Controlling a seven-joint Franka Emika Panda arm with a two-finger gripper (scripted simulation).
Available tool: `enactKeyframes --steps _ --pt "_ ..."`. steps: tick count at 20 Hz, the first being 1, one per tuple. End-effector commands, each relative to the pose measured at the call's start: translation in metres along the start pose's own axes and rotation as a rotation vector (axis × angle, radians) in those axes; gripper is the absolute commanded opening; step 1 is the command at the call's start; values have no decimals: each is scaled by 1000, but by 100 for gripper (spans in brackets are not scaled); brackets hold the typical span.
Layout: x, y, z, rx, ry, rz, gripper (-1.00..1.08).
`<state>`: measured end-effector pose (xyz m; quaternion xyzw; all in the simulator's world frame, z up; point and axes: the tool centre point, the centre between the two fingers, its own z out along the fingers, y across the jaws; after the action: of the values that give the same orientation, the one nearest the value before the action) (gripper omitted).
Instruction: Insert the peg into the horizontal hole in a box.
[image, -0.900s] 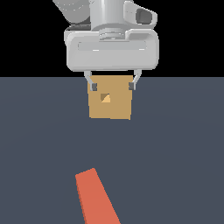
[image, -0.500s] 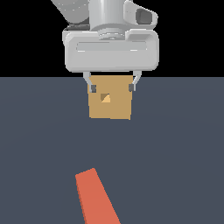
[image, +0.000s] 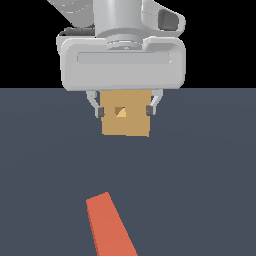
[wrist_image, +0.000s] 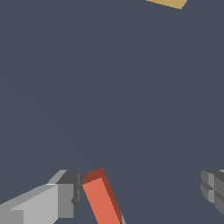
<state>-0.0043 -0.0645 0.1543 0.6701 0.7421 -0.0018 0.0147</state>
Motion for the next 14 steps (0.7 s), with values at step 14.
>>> enactKeyframes --steps 14 --pt "-109 -13 47 6 14 -197 100"
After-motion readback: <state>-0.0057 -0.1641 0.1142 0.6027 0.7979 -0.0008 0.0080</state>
